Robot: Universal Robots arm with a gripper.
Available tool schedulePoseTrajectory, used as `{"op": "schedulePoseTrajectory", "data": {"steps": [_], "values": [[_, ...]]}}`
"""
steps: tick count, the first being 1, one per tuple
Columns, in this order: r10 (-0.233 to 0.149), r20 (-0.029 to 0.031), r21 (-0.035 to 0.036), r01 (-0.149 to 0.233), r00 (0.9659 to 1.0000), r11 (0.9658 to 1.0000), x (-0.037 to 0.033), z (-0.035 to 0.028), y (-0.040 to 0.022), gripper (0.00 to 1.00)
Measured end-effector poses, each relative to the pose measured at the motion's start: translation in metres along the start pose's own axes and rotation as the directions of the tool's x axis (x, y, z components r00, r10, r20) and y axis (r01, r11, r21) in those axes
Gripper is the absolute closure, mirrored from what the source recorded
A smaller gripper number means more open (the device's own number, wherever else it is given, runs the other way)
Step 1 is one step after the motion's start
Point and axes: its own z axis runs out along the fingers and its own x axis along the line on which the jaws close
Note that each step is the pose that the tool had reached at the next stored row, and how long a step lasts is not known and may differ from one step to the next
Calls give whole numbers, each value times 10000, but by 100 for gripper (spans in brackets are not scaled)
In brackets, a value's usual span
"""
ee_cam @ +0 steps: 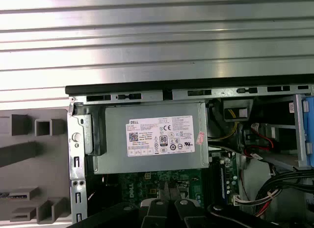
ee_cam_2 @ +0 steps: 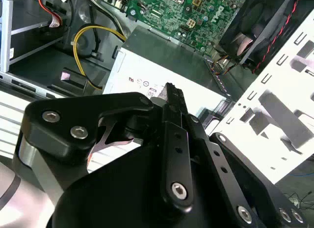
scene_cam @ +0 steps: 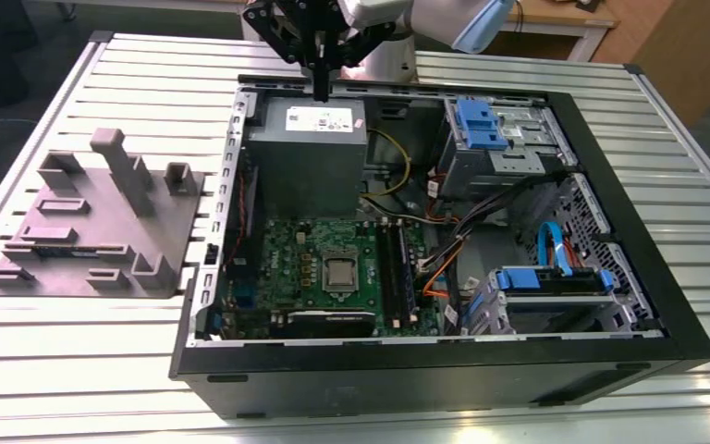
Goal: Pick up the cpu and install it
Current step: 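Close the cpu cover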
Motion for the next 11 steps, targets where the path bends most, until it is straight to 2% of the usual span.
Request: {"op": "schedulePoseTrajectory", "data": {"steps": [11], "values": [[0,0,0,0,10000,10000,0,0,0,90]]}}
